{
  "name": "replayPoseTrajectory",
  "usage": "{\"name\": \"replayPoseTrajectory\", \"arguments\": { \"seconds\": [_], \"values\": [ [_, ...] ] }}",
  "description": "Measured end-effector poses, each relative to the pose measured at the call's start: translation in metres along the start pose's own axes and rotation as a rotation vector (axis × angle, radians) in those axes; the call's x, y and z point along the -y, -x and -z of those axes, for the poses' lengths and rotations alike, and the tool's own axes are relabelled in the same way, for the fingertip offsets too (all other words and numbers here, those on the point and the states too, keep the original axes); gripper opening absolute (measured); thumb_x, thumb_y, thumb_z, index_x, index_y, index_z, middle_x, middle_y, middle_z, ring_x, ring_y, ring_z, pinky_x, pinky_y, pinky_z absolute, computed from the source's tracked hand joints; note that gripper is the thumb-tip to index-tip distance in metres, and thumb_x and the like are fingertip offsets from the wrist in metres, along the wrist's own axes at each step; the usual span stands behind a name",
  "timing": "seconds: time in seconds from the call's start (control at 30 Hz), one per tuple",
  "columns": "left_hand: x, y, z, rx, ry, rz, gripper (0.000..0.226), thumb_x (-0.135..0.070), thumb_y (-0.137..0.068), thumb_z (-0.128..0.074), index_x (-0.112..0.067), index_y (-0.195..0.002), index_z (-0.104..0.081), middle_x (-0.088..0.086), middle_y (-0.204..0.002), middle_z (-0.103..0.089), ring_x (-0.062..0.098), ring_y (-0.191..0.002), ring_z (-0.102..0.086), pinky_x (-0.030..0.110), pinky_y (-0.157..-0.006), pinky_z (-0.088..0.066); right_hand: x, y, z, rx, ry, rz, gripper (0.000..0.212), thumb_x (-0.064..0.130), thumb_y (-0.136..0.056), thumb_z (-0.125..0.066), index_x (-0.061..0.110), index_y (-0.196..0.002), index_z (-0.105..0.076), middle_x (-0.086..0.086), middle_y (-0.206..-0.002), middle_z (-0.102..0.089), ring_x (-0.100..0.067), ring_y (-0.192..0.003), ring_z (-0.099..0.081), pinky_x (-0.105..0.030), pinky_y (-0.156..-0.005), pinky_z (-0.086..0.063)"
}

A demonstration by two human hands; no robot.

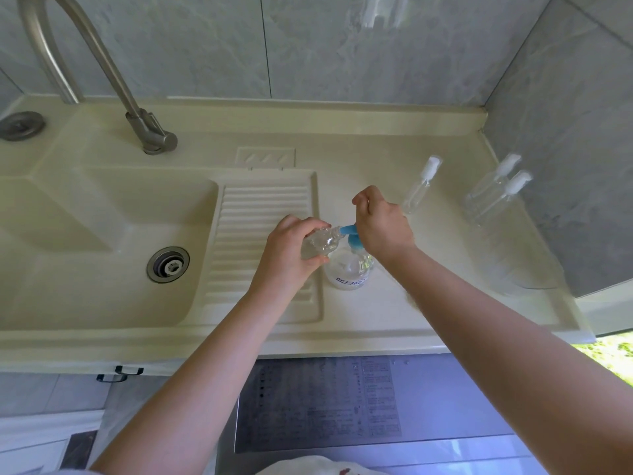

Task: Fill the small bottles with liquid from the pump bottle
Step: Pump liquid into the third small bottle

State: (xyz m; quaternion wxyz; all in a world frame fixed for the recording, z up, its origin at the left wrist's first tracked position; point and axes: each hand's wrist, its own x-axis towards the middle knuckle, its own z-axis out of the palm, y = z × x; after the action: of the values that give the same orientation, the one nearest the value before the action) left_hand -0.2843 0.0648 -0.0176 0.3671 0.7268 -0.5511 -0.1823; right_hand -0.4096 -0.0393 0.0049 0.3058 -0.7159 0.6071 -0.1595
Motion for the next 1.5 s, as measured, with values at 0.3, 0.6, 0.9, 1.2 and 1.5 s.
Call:
{"name": "replayPoseTrajectory", "arguments": {
  "seconds": [0.3, 0.6, 0.9, 1.2, 1.5],
  "values": [
    [-0.002, 0.0, 0.002, -0.015, -0.001, -0.001, 0.052, -0.01, -0.065, -0.086, -0.024, -0.112, -0.069, -0.003, -0.099, -0.055, 0.007, -0.086, -0.054, 0.006, -0.083, -0.035, 0.0, -0.004, 0.003, 0.029, -0.048, -0.004, 0.034, 0.034, -0.102, -0.025, 0.022, -0.115, -0.054, -0.009, -0.105, -0.064, -0.036, -0.091, -0.058, -0.042, -0.083, -0.051],
    [-0.002, 0.0, 0.0, 0.007, -0.008, 0.001, 0.052, -0.008, -0.067, -0.084, -0.025, -0.113, -0.069, -0.003, -0.098, -0.053, 0.006, -0.087, -0.053, 0.002, -0.083, -0.034, 0.0, -0.006, 0.006, 0.077, -0.051, -0.001, 0.035, 0.038, -0.103, -0.029, 0.019, -0.122, -0.053, -0.012, -0.108, -0.064, -0.035, -0.094, -0.058, -0.04, -0.084, -0.05],
    [-0.006, 0.003, 0.004, -0.006, 0.012, -0.005, 0.051, -0.008, -0.067, -0.084, -0.023, -0.114, -0.069, 0.0, -0.099, -0.055, 0.009, -0.09, -0.055, 0.016, -0.09, -0.041, 0.009, -0.015, 0.022, 0.222, -0.178, -0.127, 0.046, 0.049, -0.096, -0.038, 0.012, -0.118, -0.055, -0.014, -0.111, -0.064, -0.031, -0.103, -0.063, -0.048, -0.095, -0.053],
    [-0.007, 0.001, 0.008, -0.021, 0.019, -0.004, 0.052, -0.007, -0.066, -0.085, -0.024, -0.113, -0.069, -0.001, -0.1, -0.054, 0.007, -0.089, -0.054, 0.015, -0.09, -0.04, 0.014, -0.02, 0.016, 0.202, -0.059, -0.107, 0.047, 0.049, -0.1, -0.033, 0.012, -0.122, -0.052, -0.015, -0.112, -0.061, -0.035, -0.095, -0.064, -0.044, -0.094, -0.052],
    [-0.005, -0.001, 0.006, -0.008, -0.017, -0.009, 0.052, -0.008, -0.067, -0.084, -0.026, -0.113, -0.069, -0.004, -0.099, -0.052, 0.006, -0.088, -0.054, 0.009, -0.085, -0.036, 0.004, -0.019, 0.0, 0.08, 0.045, -0.019, 0.036, 0.04, -0.102, -0.03, 0.016, -0.118, -0.053, -0.012, -0.11, -0.064, -0.031, -0.078, -0.051, -0.034, -0.072, -0.039]
  ]
}}
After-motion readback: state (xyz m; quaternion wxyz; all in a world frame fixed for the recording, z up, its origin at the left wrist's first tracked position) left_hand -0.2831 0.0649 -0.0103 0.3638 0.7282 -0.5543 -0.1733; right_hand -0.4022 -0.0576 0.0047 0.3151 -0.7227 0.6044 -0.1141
